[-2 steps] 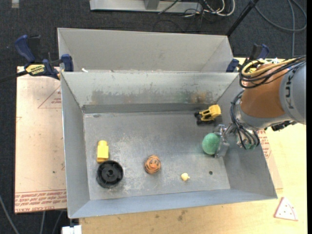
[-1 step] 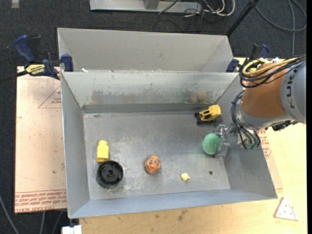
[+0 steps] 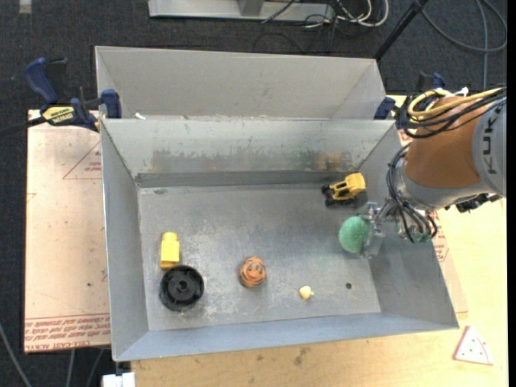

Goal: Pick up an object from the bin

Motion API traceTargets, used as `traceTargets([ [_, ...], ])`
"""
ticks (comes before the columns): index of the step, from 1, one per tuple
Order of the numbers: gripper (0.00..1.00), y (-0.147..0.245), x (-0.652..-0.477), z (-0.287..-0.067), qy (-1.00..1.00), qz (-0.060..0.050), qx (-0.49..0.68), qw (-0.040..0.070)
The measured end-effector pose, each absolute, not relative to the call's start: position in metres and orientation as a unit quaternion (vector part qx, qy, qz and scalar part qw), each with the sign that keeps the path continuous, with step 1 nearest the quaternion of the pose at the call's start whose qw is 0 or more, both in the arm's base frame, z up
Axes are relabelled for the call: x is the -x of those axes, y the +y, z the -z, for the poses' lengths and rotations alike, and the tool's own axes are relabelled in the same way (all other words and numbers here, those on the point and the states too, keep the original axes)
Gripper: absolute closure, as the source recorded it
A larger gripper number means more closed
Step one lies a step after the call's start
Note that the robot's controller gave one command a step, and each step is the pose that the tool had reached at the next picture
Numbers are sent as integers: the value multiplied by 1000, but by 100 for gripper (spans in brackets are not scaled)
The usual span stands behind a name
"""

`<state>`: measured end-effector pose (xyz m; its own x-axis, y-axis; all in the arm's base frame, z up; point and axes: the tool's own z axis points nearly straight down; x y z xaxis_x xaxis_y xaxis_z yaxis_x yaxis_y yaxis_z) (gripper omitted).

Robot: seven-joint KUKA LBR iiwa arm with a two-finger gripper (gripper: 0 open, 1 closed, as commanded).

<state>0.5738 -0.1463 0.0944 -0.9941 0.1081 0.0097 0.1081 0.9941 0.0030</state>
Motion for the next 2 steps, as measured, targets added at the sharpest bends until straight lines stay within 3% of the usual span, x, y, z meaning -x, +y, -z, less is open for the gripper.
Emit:
traceTargets([
  [2, 100, -147, -577, -135, -999, 0, 54, -4],
])
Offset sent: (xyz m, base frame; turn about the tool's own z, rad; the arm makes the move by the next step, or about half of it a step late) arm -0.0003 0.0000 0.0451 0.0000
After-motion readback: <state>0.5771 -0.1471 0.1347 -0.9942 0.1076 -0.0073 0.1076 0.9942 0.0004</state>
